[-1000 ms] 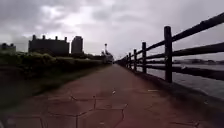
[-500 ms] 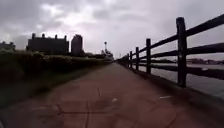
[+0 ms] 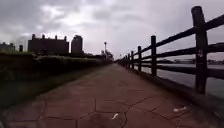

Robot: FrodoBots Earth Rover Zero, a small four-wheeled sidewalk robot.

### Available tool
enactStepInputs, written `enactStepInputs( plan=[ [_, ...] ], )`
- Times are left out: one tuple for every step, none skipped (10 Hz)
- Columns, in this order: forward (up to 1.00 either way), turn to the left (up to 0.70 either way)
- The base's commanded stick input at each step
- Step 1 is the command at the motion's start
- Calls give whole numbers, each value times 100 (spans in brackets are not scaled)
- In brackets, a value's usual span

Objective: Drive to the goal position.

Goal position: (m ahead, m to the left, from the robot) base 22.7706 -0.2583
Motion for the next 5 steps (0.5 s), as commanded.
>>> enactStepInputs(
  plan=[
    [100,0],
    [100,0],
    [100,0],
    [100,0],
    [100,0]
  ],
)
